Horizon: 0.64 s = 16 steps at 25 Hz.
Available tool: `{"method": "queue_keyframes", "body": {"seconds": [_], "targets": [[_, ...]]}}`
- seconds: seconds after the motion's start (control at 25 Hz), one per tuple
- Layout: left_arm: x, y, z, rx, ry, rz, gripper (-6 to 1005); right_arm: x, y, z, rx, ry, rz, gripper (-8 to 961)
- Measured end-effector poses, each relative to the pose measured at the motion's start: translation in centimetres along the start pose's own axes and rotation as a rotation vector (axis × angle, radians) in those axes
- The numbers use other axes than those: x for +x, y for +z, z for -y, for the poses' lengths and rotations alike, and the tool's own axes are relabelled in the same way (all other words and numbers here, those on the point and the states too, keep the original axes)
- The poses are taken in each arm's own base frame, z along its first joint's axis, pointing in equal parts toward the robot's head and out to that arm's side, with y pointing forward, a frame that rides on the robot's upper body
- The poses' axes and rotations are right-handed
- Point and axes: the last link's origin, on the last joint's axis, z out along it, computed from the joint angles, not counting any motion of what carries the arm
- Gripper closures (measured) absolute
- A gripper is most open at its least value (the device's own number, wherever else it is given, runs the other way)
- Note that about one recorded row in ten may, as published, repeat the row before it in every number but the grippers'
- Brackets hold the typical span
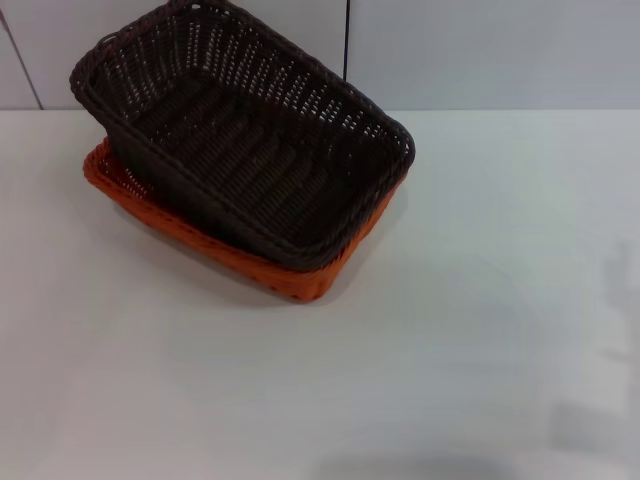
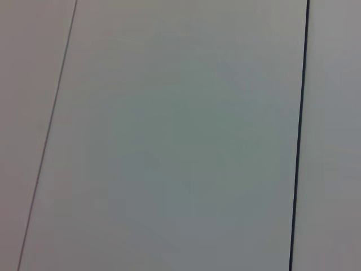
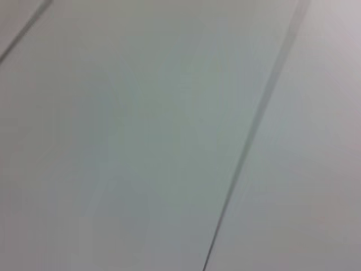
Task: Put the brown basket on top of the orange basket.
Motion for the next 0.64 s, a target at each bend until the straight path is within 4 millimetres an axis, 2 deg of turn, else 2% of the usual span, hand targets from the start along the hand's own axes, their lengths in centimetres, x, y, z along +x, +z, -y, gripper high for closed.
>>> {"method": "queue_keyframes", "body": {"seconds": [0.16,0.28,0.44,0.64], "targets": [[0.0,0.0,-0.2,-0.005,-0.011,-0.002,199,3.6,-1.4,2.5,0.005,0.232,0.026,279],[0.0,0.1,-0.2,-0.004,-0.01,-0.002,198,5.3,-2.0,4.4,0.043,0.338,0.015,279],[-0.2,0.1,-0.2,0.004,-0.015,0.001,198,6.9,-2.6,6.3,0.17,0.375,-0.058,279],[-0.2,0.3,-0.4,0.004,-0.009,-0.008,198,8.0,-3.2,7.6,0.266,0.483,-0.103,279]]}}
